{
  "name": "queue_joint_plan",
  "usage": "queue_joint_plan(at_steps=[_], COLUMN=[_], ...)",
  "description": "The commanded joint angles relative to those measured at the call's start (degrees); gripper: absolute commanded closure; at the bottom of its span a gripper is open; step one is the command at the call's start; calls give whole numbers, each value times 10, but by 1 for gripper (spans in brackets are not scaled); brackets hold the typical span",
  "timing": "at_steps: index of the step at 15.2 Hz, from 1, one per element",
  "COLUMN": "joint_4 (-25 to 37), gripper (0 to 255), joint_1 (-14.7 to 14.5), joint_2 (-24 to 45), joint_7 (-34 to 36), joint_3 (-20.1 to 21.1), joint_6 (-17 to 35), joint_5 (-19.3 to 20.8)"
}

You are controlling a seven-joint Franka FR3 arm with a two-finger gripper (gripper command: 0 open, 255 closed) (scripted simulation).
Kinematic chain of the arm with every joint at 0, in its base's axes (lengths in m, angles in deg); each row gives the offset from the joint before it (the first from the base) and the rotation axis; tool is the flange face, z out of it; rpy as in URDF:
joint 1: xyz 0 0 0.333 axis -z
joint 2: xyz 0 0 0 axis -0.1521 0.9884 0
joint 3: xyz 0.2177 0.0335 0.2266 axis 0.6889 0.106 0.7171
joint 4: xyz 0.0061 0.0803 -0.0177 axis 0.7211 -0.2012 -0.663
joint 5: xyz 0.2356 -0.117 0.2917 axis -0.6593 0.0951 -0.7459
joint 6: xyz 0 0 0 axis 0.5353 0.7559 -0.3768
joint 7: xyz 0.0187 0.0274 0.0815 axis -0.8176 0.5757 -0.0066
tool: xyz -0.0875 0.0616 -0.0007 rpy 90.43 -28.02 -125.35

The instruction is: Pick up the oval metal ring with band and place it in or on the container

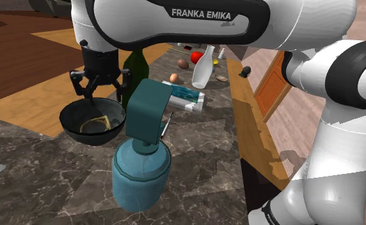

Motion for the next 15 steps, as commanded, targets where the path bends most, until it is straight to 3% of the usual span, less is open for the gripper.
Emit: queue_joint_plan(at_steps=[1, 4, 8, 15], joint_4=[0, 0, 85, 85], gripper=[0, 0, 0, 0], joint_1=[0, 0, -19, -19], joint_2=[0, 0, 8, 8], joint_7=[0, 0, -5, -5], joint_3=[0, 0, 3, 3], joint_6=[0, 0, -77, -77], joint_5=[0, 0, 3, 3])
